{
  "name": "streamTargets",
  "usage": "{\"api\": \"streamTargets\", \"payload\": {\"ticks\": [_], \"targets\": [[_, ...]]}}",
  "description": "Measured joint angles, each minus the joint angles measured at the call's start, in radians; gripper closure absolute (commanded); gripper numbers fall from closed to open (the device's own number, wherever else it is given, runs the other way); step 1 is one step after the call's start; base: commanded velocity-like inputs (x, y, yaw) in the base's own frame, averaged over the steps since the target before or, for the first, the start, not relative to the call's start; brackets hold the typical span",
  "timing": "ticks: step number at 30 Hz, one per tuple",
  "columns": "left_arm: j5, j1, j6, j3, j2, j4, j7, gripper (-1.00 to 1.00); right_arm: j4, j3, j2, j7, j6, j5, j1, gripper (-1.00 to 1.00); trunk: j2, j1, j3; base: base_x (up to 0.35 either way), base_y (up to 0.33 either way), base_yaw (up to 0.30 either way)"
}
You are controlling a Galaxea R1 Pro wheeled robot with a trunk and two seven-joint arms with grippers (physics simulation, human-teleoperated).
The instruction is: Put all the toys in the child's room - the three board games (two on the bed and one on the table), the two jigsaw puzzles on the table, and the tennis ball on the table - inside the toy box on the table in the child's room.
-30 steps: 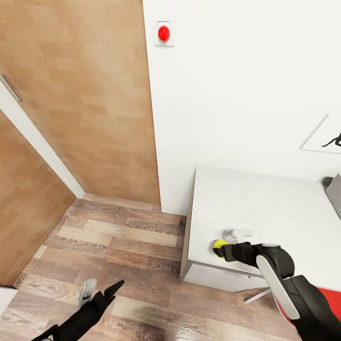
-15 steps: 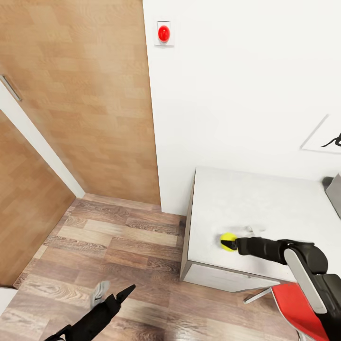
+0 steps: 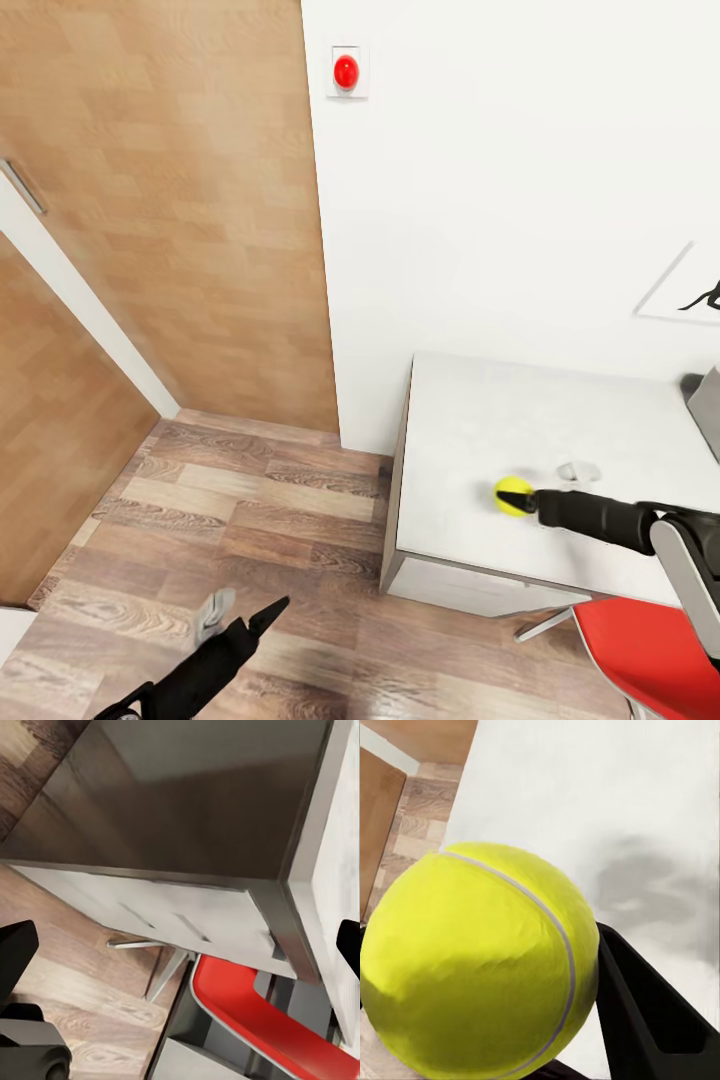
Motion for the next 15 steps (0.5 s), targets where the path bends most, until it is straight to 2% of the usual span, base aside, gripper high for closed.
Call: {"api": "streamTargets", "payload": {"ticks": [4,9,15], "targets": [[0.003,0.002,0.005,-0.001,-0.001,-0.033,0.002,-1.00,0.000,-0.050,-0.006,0.005,0.000,0.000,-0.002,1.00,0.000,0.000,0.003,0.000,0.000,0.000],[0.007,0.003,0.013,-0.003,-0.001,-0.056,0.003,-1.00,0.000,-0.072,-0.020,0.008,0.000,-0.001,-0.001,1.00,0.000,0.000,0.009,0.000,0.000,0.000],[0.009,0.004,0.017,-0.005,-0.001,-0.073,0.002,-1.00,-0.001,-0.082,-0.027,0.008,0.000,-0.001,-0.001,1.00,0.000,0.000,0.017,0.000,0.000,0.000]]}}
